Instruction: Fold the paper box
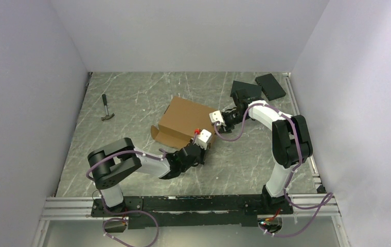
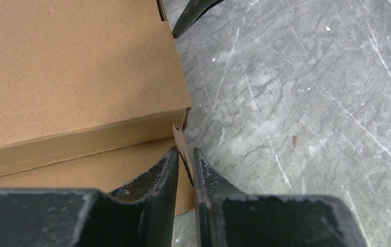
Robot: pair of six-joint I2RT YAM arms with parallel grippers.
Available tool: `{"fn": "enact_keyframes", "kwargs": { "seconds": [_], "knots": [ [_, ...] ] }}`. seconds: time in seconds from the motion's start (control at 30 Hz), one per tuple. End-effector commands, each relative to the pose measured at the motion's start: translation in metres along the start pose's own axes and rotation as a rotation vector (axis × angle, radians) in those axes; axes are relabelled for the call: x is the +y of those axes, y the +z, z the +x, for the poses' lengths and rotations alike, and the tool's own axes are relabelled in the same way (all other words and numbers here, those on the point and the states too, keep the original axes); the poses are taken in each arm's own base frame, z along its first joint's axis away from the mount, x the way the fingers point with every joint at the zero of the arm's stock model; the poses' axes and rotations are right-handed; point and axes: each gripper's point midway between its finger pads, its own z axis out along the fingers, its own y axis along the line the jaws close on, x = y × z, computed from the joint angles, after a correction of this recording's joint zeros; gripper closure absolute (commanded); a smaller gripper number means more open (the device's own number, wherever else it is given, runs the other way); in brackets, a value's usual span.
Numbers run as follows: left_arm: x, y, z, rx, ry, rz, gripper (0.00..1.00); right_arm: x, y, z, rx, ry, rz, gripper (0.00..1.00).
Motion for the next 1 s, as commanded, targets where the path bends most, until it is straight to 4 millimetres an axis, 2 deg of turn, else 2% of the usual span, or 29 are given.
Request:
{"fn": "enact_keyframes", "kwargs": {
  "seconds": [0.0,0.2,0.4,0.67,0.97],
  "knots": [
    [-0.01,-0.001,-0.03,-0.055,-0.012,0.033,0.79,0.018,0.008,0.002,-0.005,0.076,-0.065,0.52],
    [-0.011,0.0,-0.03,-0.045,-0.04,0.063,0.86,0.017,0.008,0.002,-0.005,0.076,-0.064,0.52],
    [-0.012,-0.004,-0.02,-0.029,-0.08,0.094,0.71,0.017,0.008,0.002,-0.005,0.079,-0.065,0.52],
    [-0.007,-0.003,-0.011,-0.022,-0.109,0.09,0.71,0.018,0.008,0.002,-0.002,0.081,-0.066,0.52],
    [-0.007,0.001,-0.005,-0.011,-0.136,0.092,0.76,0.018,0.008,0.003,-0.001,0.081,-0.067,0.52]
  ]
}}
